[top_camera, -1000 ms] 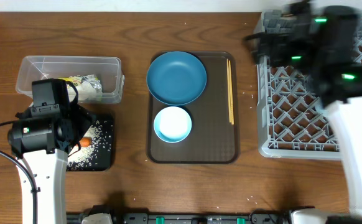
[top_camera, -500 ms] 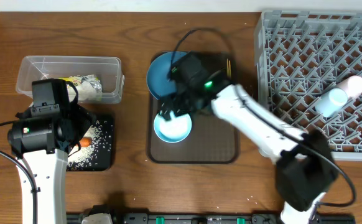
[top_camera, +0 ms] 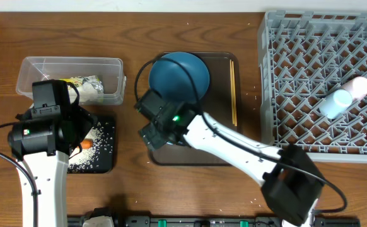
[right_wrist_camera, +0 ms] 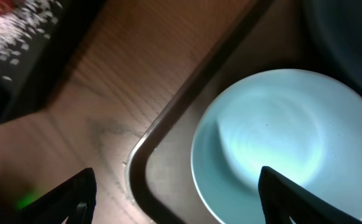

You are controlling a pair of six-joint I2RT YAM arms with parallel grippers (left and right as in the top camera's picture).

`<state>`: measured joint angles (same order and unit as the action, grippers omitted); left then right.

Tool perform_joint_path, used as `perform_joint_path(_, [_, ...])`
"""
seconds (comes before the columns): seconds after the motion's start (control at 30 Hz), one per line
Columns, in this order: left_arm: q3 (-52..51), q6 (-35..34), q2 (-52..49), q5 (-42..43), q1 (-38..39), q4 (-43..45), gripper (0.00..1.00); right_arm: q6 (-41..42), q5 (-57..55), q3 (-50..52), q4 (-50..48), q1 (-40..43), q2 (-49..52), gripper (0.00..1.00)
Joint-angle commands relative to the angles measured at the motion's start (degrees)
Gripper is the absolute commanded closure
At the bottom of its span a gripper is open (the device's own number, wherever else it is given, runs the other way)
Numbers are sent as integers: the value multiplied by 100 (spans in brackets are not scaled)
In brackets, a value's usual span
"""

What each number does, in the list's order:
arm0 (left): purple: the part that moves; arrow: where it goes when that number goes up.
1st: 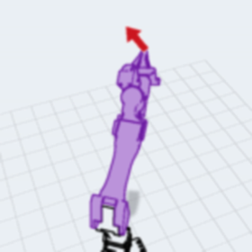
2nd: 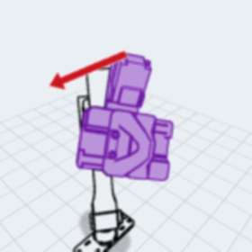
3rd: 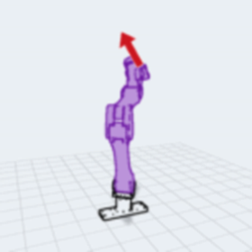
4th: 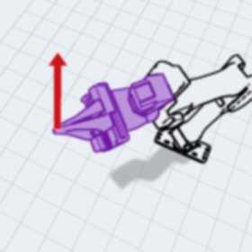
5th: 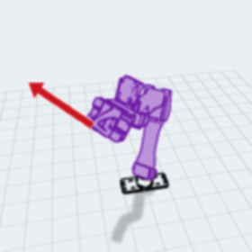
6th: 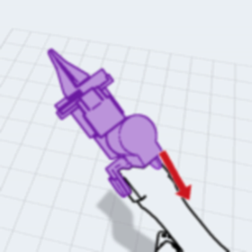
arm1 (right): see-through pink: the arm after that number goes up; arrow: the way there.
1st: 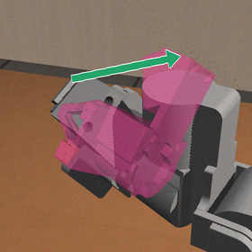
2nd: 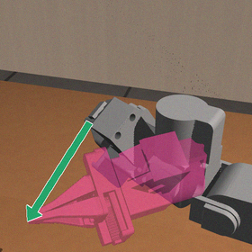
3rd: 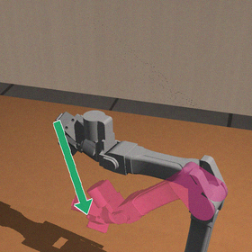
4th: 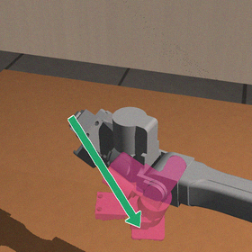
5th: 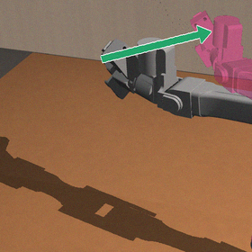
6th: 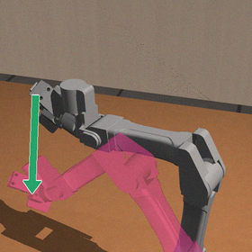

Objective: Sort waste into correct bins and load items into the dishwasher rack
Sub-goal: 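Move the right gripper to the light-blue bowl and grasp its rim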

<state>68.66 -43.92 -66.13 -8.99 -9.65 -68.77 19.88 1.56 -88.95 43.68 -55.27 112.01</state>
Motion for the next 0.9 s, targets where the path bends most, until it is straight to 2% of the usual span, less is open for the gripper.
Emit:
perform_joint_path(0.0, [-20, -92, -9, -70, -31, -20, 2, -37, -435, -28, -39, -118, 479, 25])
perform_joint_path(0.07, [-20, -92, -11, -70, -31, -20, 2, -17, -422, -28, -46, -118, 629, 28])
perform_joint_path(0.23, [-20, -92, -9, -70, -31, -20, 3, -17, -415, -28, -76, -118, 726, 49])
perform_joint_path(0.37, [-20, -92, -9, -70, -31, -20, 2, -17, -415, -61, -96, -103, 702, 59])
perform_joint_path(0.53, [-20, -92, -9, -70, -31, -20, 2, -17, -415, -160, 33, -42, 599, 99])
perform_joint_path(0.87, [-20, -92, -9, -70, -31, -20, 2, -4, -420, -706, 671, 74, 448, 99])
